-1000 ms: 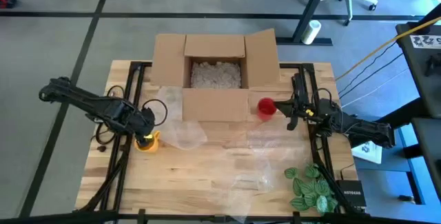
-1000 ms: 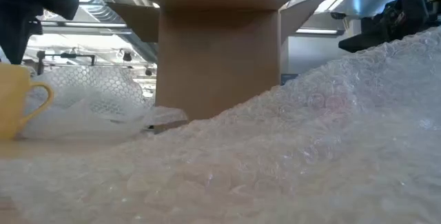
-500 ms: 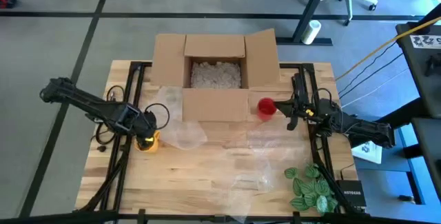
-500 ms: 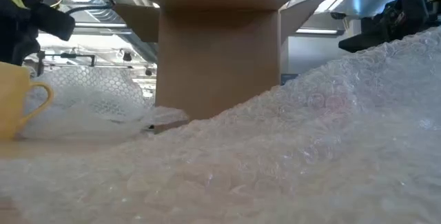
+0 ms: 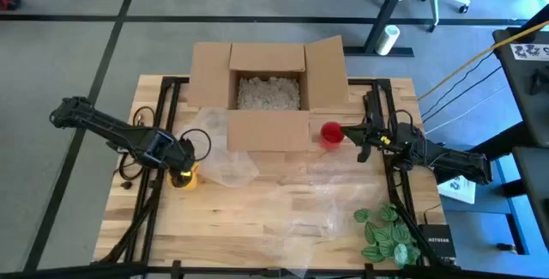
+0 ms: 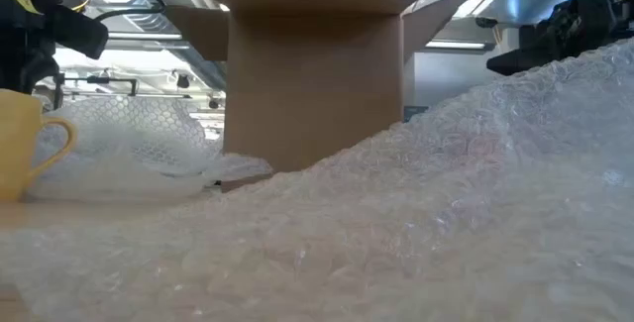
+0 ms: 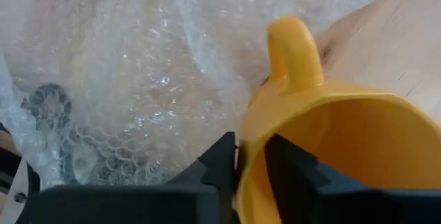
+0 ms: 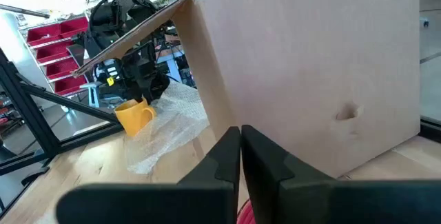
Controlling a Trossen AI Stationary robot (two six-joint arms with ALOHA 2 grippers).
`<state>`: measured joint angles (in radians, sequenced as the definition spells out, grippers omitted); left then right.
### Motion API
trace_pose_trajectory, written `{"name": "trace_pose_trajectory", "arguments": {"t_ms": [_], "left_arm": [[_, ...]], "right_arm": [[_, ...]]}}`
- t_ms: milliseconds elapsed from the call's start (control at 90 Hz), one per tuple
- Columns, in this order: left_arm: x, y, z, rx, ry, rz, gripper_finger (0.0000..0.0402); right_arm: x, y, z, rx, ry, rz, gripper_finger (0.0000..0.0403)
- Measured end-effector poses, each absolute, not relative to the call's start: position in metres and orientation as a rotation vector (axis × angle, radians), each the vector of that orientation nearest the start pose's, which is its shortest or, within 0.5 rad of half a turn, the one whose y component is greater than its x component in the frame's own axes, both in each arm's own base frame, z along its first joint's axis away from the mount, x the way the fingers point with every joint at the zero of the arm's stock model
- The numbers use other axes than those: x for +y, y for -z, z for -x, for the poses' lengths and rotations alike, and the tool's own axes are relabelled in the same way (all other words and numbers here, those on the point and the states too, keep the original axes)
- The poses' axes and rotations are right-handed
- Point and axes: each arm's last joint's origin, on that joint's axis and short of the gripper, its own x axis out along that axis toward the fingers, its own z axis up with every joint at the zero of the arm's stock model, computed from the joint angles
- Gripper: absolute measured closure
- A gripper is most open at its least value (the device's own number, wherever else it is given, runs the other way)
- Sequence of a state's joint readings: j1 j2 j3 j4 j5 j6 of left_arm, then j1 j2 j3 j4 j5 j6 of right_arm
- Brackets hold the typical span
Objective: Wrap mug
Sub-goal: Wrap the yellow mug using the bubble wrap
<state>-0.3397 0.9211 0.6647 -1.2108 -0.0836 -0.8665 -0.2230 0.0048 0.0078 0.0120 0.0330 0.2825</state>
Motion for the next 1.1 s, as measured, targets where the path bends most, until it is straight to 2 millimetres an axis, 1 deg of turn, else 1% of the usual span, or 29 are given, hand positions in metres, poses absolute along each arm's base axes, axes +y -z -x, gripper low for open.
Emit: {"name": "trace_pose_trajectory", "arguments": {"t_ms": [67, 200, 389, 611, 711, 911, 1100], "left_arm": [[-0.039, -0.214, -0.118, 1.383, -0.403, 0.399, 0.0391], [-0.041, -0.214, -0.122, 1.343, -0.379, 0.415, 0.0397], [-0.042, -0.215, -0.125, 1.321, -0.360, 0.433, 0.0399], [-0.043, -0.215, -0.125, 1.346, -0.332, 0.479, 0.0400], [-0.044, -0.219, -0.126, 1.336, -0.329, 0.484, 0.0401], [-0.045, -0.231, -0.131, 1.290, -0.312, 0.484, 0.0401], [-0.049, -0.230, -0.143, 1.303, -0.330, 0.457, 0.0401]], "right_arm": [[-0.023, -0.167, -0.095, -0.051, 0.253, -0.279, 0.0402], [-0.022, -0.167, -0.095, -0.051, 0.252, -0.279, 0.0402], [-0.023, -0.167, -0.095, -0.051, 0.252, -0.279, 0.0402], [-0.022, -0.167, -0.095, -0.051, 0.252, -0.279, 0.0402], [-0.022, -0.167, -0.095, -0.051, 0.252, -0.279, 0.0402], [-0.022, -0.167, -0.095, -0.051, 0.252, -0.279, 0.0402], [-0.022, -0.167, -0.095, -0.051, 0.252, -0.279, 0.0402]]}}
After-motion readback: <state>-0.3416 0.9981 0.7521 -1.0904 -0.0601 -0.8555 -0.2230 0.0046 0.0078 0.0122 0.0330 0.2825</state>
